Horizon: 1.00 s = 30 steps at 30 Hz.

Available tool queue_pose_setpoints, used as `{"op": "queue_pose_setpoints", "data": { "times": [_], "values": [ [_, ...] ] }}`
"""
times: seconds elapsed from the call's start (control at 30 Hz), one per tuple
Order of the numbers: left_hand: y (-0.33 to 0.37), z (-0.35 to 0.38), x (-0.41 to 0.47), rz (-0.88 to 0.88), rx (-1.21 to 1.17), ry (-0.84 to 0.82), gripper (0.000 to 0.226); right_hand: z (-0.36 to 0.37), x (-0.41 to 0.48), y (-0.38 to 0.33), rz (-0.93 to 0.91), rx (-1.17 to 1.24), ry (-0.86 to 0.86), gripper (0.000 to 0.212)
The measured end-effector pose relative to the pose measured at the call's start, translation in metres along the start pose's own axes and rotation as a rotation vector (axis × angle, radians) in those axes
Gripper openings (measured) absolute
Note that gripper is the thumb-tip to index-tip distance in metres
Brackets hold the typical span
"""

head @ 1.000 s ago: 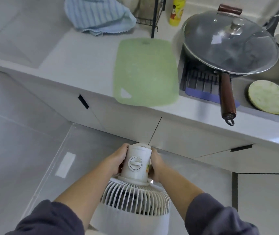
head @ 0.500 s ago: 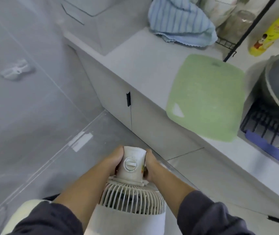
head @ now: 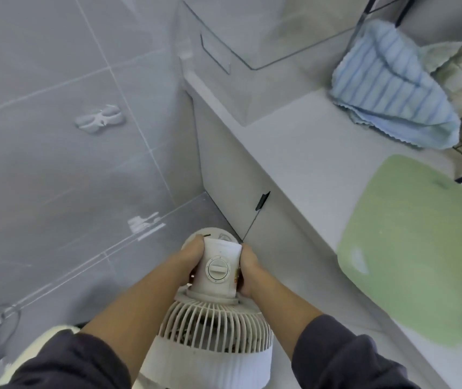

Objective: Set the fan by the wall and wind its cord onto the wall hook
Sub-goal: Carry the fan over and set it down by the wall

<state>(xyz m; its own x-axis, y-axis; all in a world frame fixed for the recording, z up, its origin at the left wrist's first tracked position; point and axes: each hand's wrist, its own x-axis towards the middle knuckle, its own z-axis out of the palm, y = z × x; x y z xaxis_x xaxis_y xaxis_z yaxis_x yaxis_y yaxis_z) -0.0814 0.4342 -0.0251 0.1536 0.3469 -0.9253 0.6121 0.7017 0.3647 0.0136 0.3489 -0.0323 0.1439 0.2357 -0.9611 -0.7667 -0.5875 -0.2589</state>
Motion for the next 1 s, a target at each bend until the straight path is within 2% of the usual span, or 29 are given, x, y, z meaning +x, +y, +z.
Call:
{"op": "queue_pose_setpoints", "data": {
  "times": [0.23,0.5,0.63,0.77,1.0],
  "values": [
    [0.036,-0.033,0.024,-0.013,-0.142,0.03,0.05,0.041,0.028,-0.04,-0.006,-0.035,-0.037,0.056],
    [0.078,-0.048,0.043,-0.037,-0.258,0.044,0.052,0.076,0.048,-0.086,-0.005,-0.168,-0.047,0.054],
    [0.1,-0.057,0.049,-0.089,-0.269,0.074,0.054,0.093,0.058,-0.106,-0.035,-0.166,-0.024,0.047],
    [0.121,-0.068,0.06,-0.086,-0.285,0.054,0.056,0.11,0.072,-0.117,-0.032,-0.157,0.005,0.06],
    [0.148,-0.098,0.089,-0.094,-0.19,-0.02,0.056,0.139,0.107,-0.134,-0.023,-0.111,0.072,0.056]
  ]
}}
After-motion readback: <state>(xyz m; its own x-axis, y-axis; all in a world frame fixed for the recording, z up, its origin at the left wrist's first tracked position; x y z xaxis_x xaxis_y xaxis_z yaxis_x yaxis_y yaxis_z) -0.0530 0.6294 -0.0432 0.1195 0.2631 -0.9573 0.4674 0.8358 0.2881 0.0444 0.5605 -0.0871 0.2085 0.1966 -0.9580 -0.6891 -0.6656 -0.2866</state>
